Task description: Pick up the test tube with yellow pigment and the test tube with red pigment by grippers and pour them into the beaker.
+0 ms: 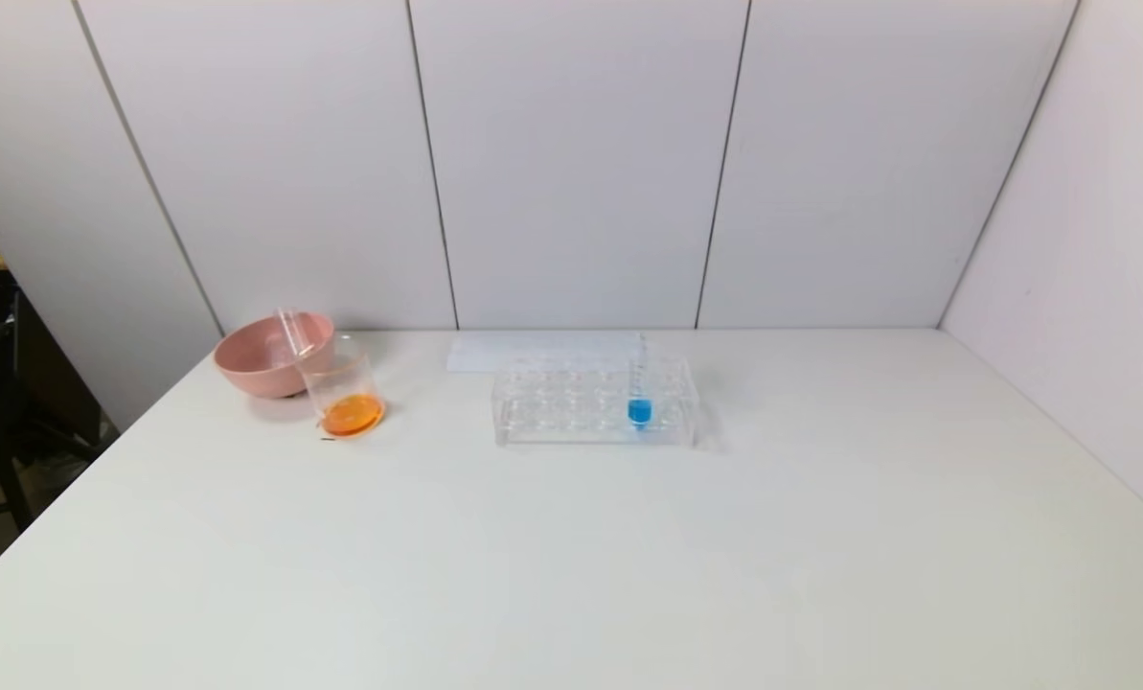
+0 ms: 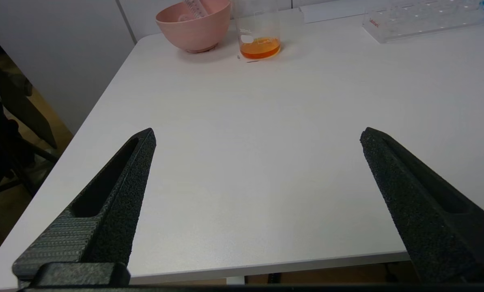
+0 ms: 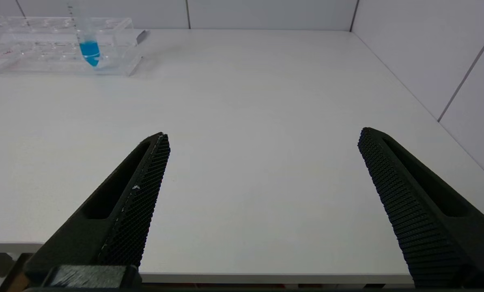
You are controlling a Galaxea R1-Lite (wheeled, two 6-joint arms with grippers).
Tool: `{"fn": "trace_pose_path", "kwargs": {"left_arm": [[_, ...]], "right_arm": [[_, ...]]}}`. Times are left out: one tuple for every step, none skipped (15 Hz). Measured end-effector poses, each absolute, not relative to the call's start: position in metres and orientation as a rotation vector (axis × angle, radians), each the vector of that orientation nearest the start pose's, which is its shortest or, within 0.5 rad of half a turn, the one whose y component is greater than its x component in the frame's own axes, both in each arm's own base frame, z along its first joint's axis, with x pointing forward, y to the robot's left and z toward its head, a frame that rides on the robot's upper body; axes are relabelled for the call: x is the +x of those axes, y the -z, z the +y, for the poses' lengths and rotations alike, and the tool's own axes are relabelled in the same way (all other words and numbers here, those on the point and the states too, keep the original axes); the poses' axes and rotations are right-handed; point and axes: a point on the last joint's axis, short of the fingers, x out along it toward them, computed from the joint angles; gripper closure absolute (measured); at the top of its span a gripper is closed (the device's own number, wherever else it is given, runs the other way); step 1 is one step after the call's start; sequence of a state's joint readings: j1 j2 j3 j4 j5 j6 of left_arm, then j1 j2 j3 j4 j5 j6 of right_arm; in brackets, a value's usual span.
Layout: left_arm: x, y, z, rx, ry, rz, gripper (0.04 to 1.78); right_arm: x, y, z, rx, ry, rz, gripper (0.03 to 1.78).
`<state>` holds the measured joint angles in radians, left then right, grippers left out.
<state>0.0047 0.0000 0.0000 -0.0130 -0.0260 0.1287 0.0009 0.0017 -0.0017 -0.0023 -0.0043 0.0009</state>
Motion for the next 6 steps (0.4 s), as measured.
{"fn": "trace_pose_path", "kwargs": {"left_arm": [[-0.0228,-0.0768,-0.0007,0.128,0.02,-0.014,0.06],[-0.0228,-0.0768,-0.0007,0.128,0.02,-0.014,0.06],[-0.0228,-0.0768,-0.0007,0.128,0.02,-0.014,0.06],[-0.0228,-0.0768,-0.0007,0.128,0.02,-0.014,0.06],[-0.0228,-0.0768,-0.0007,0.128,0.02,-0.014,0.06],[-0.0228,-0.0768,-0.0007,0.128,0.02,-0.014,0.06]], "right_arm": [[-0.0228,-0.0762,-0.0001,0.002,0.003,-0.002,0.11],[-0.0228,-0.0762,-0.0001,0.007,0.003,-0.002,0.11],[-0.0228,-0.0761,-0.0001,0.007,0.003,-0.001,0.11],[-0.0228,-0.0761,-0.0001,0.007,0.004,-0.001,0.11],[-0.0228,-0.0761,-0.0001,0.006,0.004,-0.001,0.11],[-0.0228,-0.0761,-0.0001,0.006,0.005,-0.001,0.11]]}}
